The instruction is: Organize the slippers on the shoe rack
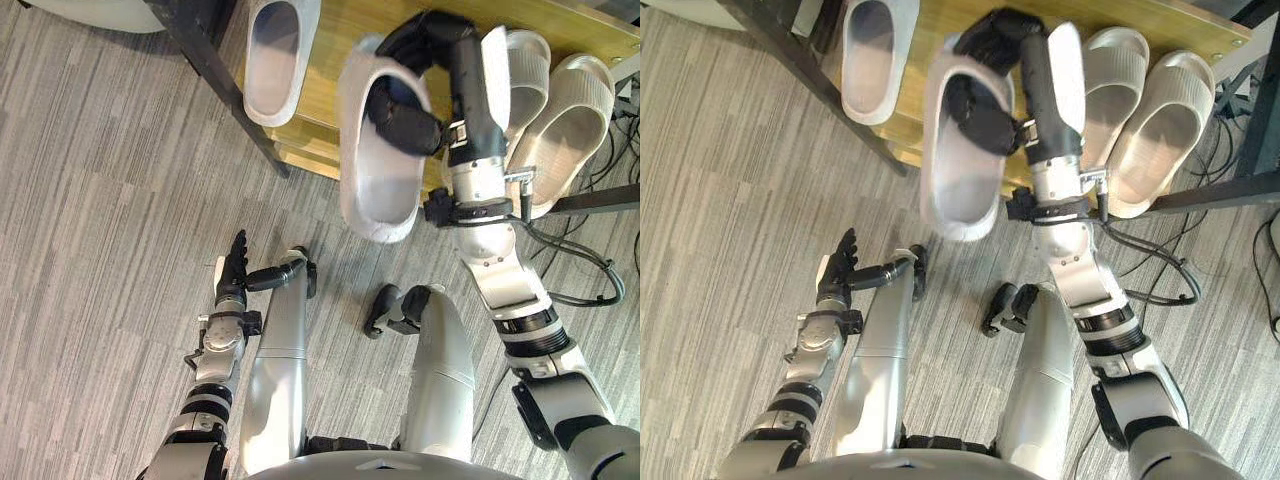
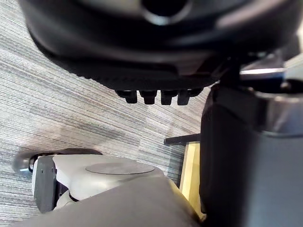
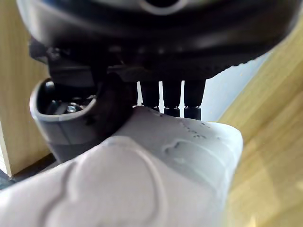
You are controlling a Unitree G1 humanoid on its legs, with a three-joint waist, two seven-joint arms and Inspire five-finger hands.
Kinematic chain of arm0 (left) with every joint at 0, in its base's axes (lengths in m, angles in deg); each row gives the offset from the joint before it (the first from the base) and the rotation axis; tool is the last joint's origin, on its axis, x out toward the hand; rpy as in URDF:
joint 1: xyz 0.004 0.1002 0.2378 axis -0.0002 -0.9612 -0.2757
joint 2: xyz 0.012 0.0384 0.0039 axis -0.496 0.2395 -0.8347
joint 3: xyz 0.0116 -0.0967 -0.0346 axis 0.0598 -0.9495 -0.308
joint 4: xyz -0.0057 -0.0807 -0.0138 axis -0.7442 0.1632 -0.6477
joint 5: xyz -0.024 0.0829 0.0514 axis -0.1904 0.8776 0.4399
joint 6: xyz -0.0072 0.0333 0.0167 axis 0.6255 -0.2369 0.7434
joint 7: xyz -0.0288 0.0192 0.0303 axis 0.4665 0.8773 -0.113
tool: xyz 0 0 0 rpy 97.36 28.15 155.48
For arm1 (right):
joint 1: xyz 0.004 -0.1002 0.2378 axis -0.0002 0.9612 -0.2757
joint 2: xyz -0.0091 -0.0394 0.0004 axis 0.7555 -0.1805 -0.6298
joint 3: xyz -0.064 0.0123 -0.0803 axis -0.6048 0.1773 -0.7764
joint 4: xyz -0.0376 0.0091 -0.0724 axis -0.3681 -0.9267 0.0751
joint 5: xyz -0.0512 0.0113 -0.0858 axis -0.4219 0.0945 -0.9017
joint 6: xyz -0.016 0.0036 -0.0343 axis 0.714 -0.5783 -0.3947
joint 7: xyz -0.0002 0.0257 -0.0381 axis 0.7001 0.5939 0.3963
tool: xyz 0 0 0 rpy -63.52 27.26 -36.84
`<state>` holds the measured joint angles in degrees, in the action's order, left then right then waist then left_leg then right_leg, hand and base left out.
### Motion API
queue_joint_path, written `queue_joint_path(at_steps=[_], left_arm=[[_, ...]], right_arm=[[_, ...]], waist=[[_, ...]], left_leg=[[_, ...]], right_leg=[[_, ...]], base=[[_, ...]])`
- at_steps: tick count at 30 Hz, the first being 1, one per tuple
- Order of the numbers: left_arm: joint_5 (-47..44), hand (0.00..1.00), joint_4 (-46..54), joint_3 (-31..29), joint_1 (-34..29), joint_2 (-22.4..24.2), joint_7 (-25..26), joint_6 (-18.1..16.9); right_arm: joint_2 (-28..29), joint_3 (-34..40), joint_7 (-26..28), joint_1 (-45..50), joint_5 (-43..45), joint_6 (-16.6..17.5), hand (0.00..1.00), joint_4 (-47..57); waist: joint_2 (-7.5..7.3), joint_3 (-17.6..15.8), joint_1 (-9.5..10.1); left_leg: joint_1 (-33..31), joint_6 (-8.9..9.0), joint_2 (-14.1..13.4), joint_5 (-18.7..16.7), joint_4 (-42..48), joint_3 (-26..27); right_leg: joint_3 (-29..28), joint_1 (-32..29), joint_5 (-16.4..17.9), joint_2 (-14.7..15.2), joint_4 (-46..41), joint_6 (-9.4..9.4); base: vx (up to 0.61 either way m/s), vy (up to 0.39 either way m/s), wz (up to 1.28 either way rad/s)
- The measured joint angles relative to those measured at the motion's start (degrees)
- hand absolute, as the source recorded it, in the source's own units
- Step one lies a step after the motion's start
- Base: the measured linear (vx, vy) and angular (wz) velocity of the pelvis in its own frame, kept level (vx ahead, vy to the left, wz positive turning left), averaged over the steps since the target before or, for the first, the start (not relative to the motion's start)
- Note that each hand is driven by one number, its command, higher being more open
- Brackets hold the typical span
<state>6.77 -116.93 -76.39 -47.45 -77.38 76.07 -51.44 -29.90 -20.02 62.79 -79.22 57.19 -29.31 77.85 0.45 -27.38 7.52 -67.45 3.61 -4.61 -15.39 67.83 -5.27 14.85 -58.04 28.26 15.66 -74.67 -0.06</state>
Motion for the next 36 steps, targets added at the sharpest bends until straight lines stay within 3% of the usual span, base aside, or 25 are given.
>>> queue_joint_path(at_steps=[13,14,22,36], left_arm=[[-0.9,1.00,1.3,1.8,0.7,0.0,1.2,-0.7],[-1.0,1.00,1.3,2.0,0.8,-0.1,1.4,-0.8],[-1.0,1.00,1.3,3.4,1.7,-0.1,3.5,-0.9],[-1.0,1.00,0.6,4.1,1.9,0.0,4.9,-0.7]], right_arm=[[-2.2,-2.8,-2.5,-14.5,-3.8,-2.6,0.00,-17.2],[-2.2,-3.1,-2.5,-15.3,-3.8,-2.6,1.00,-18.2],[-3.4,-6.0,-2.7,-19.9,-3.8,-2.8,1.00,-24.0],[-3.6,-6.2,-4.3,-23.2,-3.9,-4.3,1.00,-27.7]], waist=[[-0.63,0.4,1.68],[-0.63,0.4,1.77],[-1.17,1.0,2.81],[-1.71,2.1,2.86]], left_leg=[[-3.1,0.30,0.9,0.0,0.9,-1.0],[-3.3,0.38,1.0,0.0,1.0,-1.3],[-5.1,0.79,1.3,0.2,1.5,-1.9],[-5.3,0.85,2.0,0.2,1.7,-2.0]], right_leg=[[1.2,-1.9,1.3,1.1,-1.5,-0.17],[1.4,-1.9,1.4,1.1,-1.5,-0.19],[2.5,-3.1,2.2,1.8,-2.7,-1.20],[2.8,-3.2,2.8,2.7,-3.5,-1.40]], base=[[0.00,-0.006,0.06],[0.00,-0.016,0.07],[0.01,-0.017,0.07],[0.00,-0.001,0.03]])
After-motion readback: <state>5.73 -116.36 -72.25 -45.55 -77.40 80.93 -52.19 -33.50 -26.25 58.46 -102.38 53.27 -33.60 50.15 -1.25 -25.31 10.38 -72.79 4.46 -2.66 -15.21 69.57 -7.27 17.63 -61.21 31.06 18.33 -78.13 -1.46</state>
